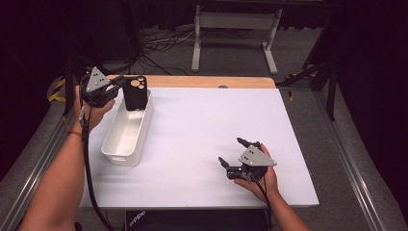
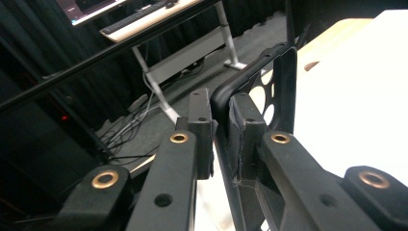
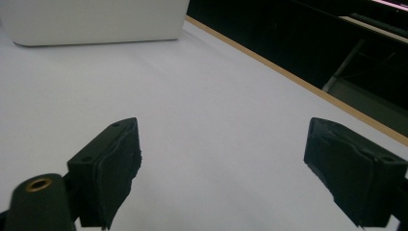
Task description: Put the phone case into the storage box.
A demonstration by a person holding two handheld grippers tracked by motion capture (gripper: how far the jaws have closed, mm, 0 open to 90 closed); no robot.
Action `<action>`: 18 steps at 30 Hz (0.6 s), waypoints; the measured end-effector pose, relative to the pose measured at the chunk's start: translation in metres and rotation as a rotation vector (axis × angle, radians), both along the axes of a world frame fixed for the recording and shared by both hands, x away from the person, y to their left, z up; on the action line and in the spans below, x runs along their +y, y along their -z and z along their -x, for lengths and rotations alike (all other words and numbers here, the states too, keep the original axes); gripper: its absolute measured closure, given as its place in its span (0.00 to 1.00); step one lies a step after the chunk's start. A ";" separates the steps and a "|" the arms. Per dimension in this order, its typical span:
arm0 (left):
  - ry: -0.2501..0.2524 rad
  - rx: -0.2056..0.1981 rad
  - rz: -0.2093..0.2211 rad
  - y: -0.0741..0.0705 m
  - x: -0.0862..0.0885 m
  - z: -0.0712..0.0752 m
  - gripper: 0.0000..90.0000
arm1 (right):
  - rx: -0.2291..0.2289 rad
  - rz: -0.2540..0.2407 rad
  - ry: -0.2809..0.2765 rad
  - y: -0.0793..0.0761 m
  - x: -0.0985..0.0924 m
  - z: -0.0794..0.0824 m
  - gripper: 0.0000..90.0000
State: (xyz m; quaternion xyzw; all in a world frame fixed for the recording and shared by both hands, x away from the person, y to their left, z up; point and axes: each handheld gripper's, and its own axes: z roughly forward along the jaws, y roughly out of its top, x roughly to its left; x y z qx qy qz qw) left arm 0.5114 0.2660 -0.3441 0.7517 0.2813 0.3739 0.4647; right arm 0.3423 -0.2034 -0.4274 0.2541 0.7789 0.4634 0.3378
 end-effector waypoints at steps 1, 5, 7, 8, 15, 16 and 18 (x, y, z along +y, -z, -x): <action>0.001 -0.007 -0.008 0.002 0.000 -0.001 0.91 | -0.002 0.000 0.003 0.000 0.001 0.000 0.15; -0.002 -0.006 -0.012 0.010 0.002 -0.007 0.91 | -0.008 0.009 -0.004 -0.001 0.002 0.002 0.15; 0.003 -0.002 0.002 0.012 0.003 -0.010 0.91 | -0.003 0.013 -0.002 0.001 0.003 0.002 0.15; 0.003 -0.005 0.007 0.014 0.004 -0.011 0.91 | 0.000 0.015 -0.001 0.001 0.003 0.002 0.15; 0.012 0.019 0.008 0.024 0.004 -0.017 0.91 | 0.002 0.015 0.000 0.001 0.004 0.001 0.15; 0.016 0.022 0.008 0.026 0.004 -0.018 0.91 | 0.002 0.017 -0.002 0.001 0.004 0.001 0.15; 0.016 0.017 0.024 0.028 0.005 -0.020 0.91 | 0.004 0.012 -0.001 0.001 0.003 0.001 0.15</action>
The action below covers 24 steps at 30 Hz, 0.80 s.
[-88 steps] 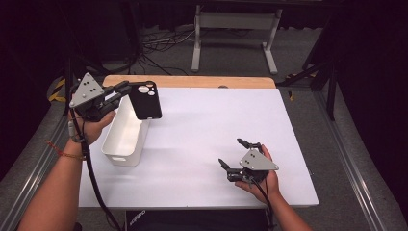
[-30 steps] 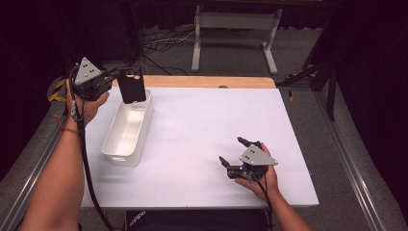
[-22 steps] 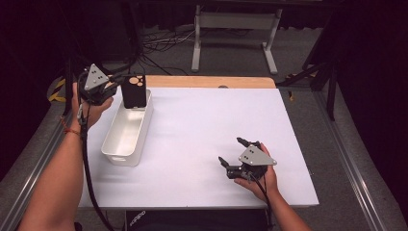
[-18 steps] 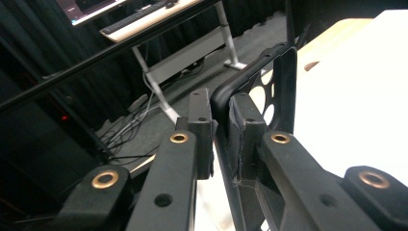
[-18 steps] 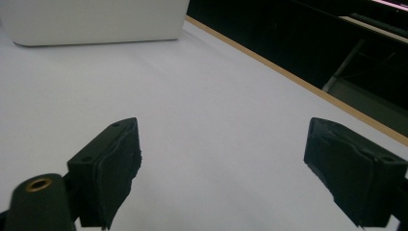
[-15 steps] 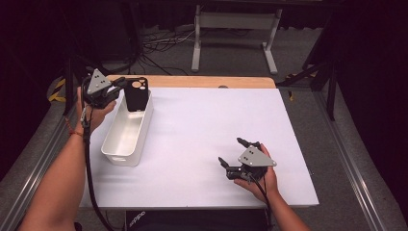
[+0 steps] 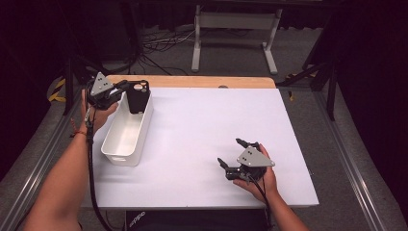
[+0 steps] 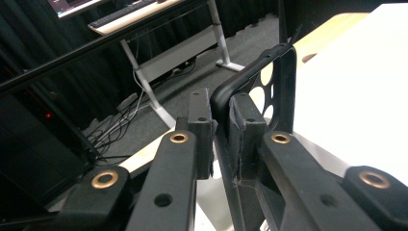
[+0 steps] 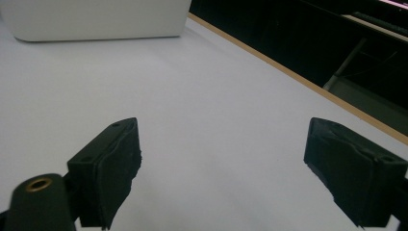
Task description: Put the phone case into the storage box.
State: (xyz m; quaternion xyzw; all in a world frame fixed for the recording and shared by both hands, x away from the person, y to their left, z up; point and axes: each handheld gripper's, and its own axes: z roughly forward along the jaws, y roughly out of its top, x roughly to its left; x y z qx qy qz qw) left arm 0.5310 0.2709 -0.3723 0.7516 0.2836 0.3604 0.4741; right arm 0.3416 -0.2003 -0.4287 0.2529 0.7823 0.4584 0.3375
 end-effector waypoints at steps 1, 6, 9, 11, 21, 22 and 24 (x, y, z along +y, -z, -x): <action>-0.001 0.003 0.009 0.001 0.000 -0.001 0.91 | 0.002 0.001 -0.001 0.000 0.000 0.000 0.15; 0.002 0.001 0.031 0.003 0.002 -0.004 0.90 | 0.001 0.000 0.001 0.000 0.000 0.000 0.15; 0.011 0.014 0.060 0.004 0.003 -0.005 0.88 | -0.001 -0.003 -0.005 -0.001 0.000 0.001 0.15; -0.013 0.030 0.036 0.006 0.003 -0.005 0.86 | -0.002 -0.002 -0.006 -0.001 0.001 0.001 0.15; -0.060 0.067 -0.022 0.014 0.000 -0.013 0.83 | 0.007 0.005 -0.022 0.000 0.001 0.002 0.15; -0.060 0.067 -0.022 0.014 0.000 -0.013 0.83 | 0.007 0.007 -0.023 0.000 0.001 0.002 0.15; -0.073 0.064 -0.028 0.016 0.001 -0.017 0.83 | 0.013 0.007 -0.028 0.001 0.002 0.001 0.15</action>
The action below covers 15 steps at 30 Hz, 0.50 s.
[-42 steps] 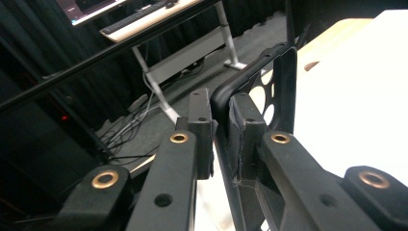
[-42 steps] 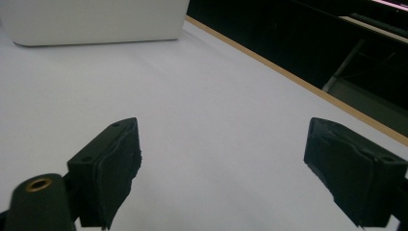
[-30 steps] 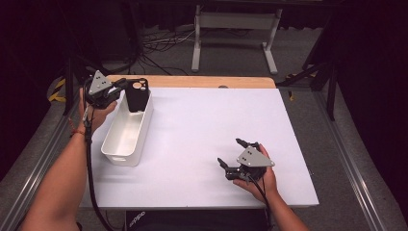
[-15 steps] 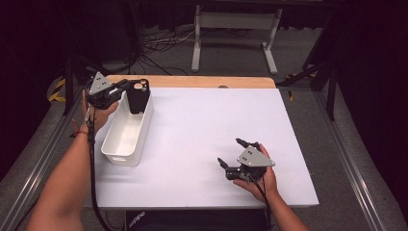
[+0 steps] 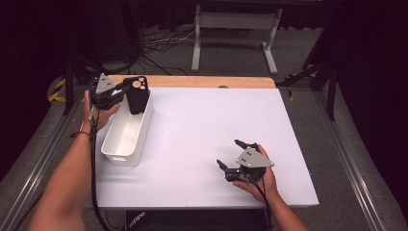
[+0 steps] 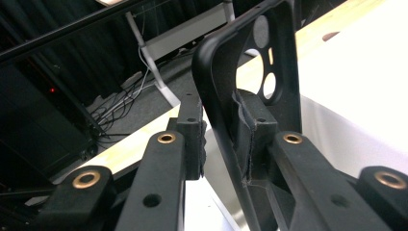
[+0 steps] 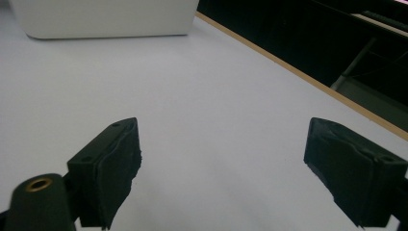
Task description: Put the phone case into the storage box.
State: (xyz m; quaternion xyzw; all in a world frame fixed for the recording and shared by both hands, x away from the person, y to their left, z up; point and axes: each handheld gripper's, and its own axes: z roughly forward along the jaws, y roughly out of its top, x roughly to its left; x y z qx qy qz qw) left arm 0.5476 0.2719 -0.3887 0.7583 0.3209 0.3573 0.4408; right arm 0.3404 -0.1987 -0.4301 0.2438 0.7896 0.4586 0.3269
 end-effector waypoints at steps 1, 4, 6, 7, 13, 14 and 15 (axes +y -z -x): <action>0.000 0.000 0.000 0.000 0.000 0.000 0.83 | 0.001 0.001 -0.005 0.000 0.000 0.000 0.15; -0.006 0.001 0.002 0.001 0.001 -0.002 0.83 | 0.002 0.005 -0.014 0.001 0.000 0.000 0.15; -0.015 -0.001 0.000 0.002 0.000 -0.004 0.83 | 0.004 0.004 -0.014 0.002 0.000 0.000 0.15; -0.020 0.002 -0.004 0.002 0.000 -0.007 0.83 | 0.007 0.002 -0.011 0.002 -0.001 -0.001 0.15; -0.027 0.007 -0.036 0.003 -0.005 -0.013 0.83 | 0.007 -0.004 -0.008 0.000 -0.001 0.000 0.15; -0.024 0.021 -0.029 0.004 -0.006 -0.013 0.83 | 0.006 -0.004 -0.010 0.000 -0.001 -0.001 0.15; -0.025 0.026 -0.023 0.005 -0.006 -0.014 0.82 | 0.007 -0.008 -0.015 -0.001 -0.002 -0.001 0.15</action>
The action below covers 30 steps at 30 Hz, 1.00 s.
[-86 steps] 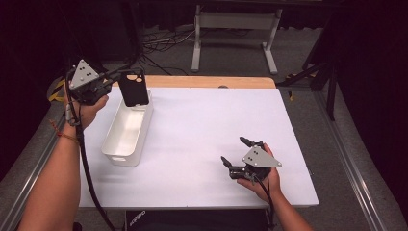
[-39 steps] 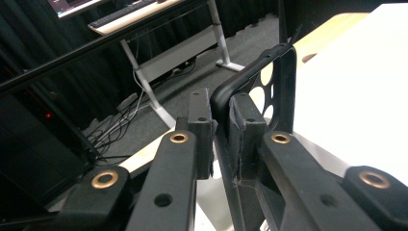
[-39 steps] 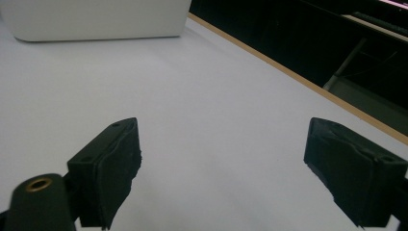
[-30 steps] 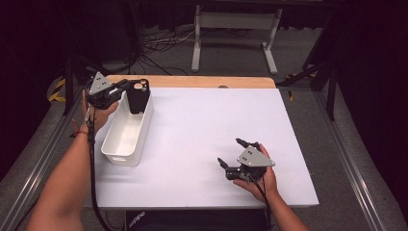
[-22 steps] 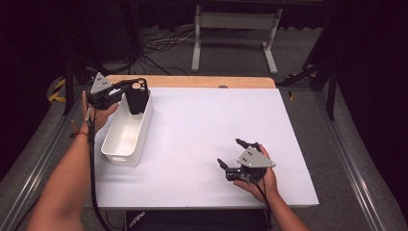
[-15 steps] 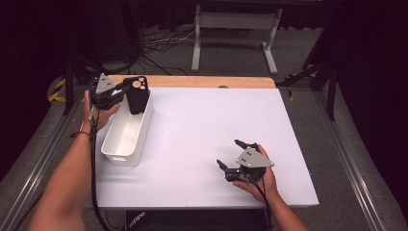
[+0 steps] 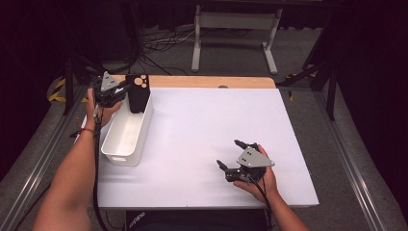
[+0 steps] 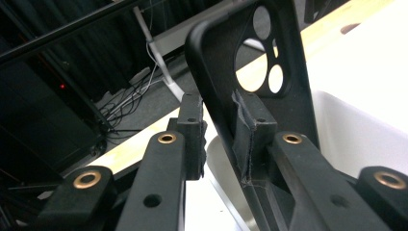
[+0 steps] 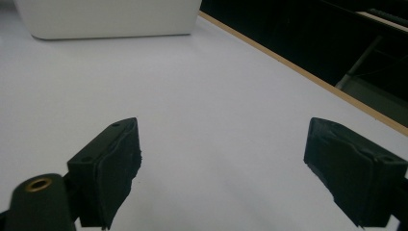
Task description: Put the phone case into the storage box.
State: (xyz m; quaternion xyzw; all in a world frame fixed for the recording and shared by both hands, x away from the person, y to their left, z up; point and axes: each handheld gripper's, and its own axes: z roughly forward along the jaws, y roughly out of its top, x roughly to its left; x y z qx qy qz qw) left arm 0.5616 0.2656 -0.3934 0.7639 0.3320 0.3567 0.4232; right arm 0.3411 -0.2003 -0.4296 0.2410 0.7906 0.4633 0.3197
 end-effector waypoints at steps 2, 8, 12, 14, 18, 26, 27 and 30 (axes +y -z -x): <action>-0.007 0.005 -0.001 0.000 0.000 -0.001 0.82 | 0.005 -0.001 -0.002 0.000 0.000 0.000 0.15; -0.019 0.024 -0.016 0.001 0.001 -0.007 0.81 | 0.008 -0.008 -0.001 0.000 -0.003 0.000 0.15; -0.037 0.041 -0.014 0.003 0.000 -0.009 0.78 | 0.022 -0.015 0.000 0.000 -0.004 -0.001 0.15; -0.035 0.043 -0.009 0.003 0.001 -0.009 0.78 | 0.023 -0.020 -0.001 -0.001 -0.005 -0.001 0.15; -0.033 0.056 -0.008 0.003 0.001 -0.009 0.77 | 0.006 -0.030 0.015 -0.002 -0.006 -0.001 0.16; -0.040 0.051 0.001 0.000 0.005 -0.006 0.74 | 0.008 -0.031 0.023 -0.003 -0.008 -0.001 0.16; -0.043 0.049 -0.002 -0.001 0.006 -0.005 0.73 | 0.007 -0.029 0.023 -0.003 -0.007 -0.001 0.16; -0.039 0.049 -0.001 -0.004 0.006 -0.003 0.73 | 0.002 -0.025 0.019 -0.003 -0.006 0.000 0.16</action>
